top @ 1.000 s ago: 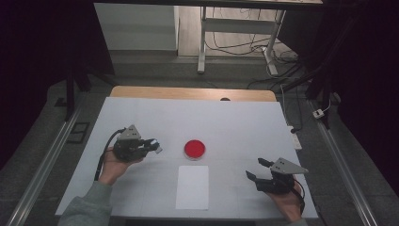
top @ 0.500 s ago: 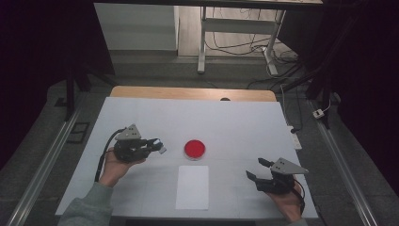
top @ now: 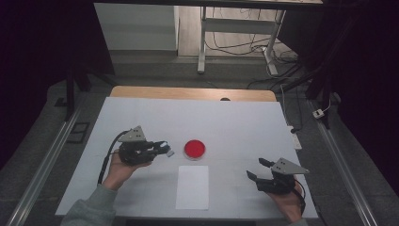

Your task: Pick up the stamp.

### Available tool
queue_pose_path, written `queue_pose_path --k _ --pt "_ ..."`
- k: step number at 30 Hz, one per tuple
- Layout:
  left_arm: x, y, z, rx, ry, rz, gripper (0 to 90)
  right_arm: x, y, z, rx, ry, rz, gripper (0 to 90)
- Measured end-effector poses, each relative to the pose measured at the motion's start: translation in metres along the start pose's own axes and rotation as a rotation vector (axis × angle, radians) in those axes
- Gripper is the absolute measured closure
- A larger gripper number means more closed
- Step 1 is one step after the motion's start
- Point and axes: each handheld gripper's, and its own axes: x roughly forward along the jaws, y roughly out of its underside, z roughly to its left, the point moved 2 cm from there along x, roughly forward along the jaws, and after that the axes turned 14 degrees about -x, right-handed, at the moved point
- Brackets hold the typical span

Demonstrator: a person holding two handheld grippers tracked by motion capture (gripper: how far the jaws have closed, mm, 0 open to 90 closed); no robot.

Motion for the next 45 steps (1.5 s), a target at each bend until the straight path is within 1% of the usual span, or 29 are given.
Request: queue_pose_path --k 5,9,12,13,16,21,26,29,31,36,45 --pt "0.006 0.000 -0.008 0.012 0.016 0.010 75.9 0.000 0.000 0.000 0.001 0.002 -0.001 29.5" --pt "0.010 0.001 -0.015 0.017 0.046 0.015 75.9 0.000 0.000 0.001 0.000 0.000 -0.011 29.7" --pt "0.014 0.000 -0.021 0.025 0.066 0.018 75.9 0.000 0.000 0.001 -0.004 0.003 -0.004 29.7" --pt "0.016 0.001 -0.024 0.025 0.071 0.018 75.8 0.000 0.000 0.001 -0.002 -0.002 -0.011 29.7" --pt "0.019 0.001 -0.030 0.044 0.074 0.015 75.8 0.000 -0.001 0.001 -0.003 -0.001 -0.008 29.7" --pt "0.027 0.003 -0.040 0.060 0.082 0.016 75.9 0.000 -0.001 0.002 -0.004 -0.002 -0.011 29.8" --pt "0.036 0.007 -0.047 0.056 0.098 0.028 75.9 0.000 -0.001 0.002 -0.009 0.000 -0.004 29.8" --pt "0.040 0.009 -0.052 0.072 0.098 0.030 75.9 0.000 -0.001 0.002 -0.009 -0.002 -0.006 29.8" --pt "0.042 0.009 -0.055 0.073 0.107 0.028 75.9 0.000 -0.001 0.002 -0.008 -0.002 -0.007 29.8" --pt "0.046 0.011 -0.058 0.078 0.113 0.043 75.9 0.000 -0.001 0.002 -0.011 -0.002 -0.007 29.8" --pt "0.046 0.011 -0.054 0.056 0.112 0.040 75.9 0.000 -0.001 0.002 -0.010 0.000 -0.008 29.9"
